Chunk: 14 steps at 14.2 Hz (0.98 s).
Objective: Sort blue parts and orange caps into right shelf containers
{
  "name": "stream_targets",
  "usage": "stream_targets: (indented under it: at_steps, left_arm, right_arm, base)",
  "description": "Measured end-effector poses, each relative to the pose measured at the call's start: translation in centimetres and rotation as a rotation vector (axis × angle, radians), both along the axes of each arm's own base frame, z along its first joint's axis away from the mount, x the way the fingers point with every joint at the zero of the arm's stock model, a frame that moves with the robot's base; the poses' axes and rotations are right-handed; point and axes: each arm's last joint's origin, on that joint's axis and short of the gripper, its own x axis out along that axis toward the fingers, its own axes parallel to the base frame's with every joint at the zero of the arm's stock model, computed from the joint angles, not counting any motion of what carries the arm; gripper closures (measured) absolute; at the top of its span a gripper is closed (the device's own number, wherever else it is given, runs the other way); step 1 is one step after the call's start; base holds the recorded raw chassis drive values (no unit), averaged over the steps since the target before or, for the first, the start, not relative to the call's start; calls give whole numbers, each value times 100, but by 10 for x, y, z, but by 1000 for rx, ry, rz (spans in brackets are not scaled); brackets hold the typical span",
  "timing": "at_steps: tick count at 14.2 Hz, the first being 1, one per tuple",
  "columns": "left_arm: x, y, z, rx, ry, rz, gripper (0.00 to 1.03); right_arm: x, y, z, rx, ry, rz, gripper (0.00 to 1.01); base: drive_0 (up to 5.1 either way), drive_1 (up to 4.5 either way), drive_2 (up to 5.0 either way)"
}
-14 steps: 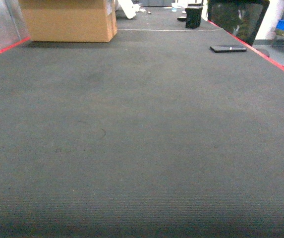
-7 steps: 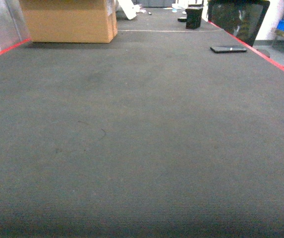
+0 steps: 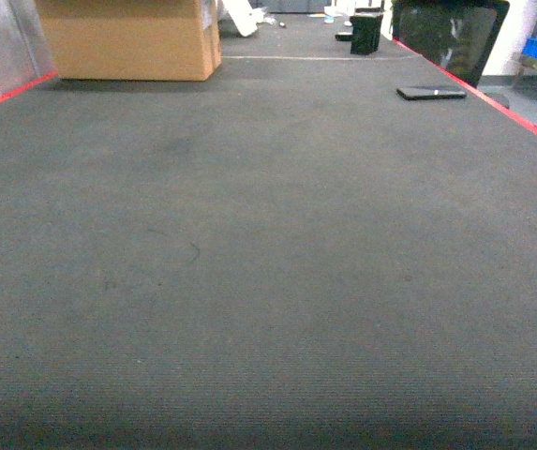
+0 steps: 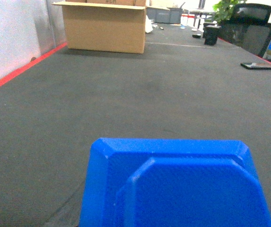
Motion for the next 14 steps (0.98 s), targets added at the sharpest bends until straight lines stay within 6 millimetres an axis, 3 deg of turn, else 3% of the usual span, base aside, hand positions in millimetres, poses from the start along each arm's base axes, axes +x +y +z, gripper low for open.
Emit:
stream_targets:
  at_steps: [14]
  left_arm:
    - [0,0,1,0,-7,2,61]
  right_arm:
    - [0,0,0,0,0,1,58]
  base:
    - [-21,-21,-21]
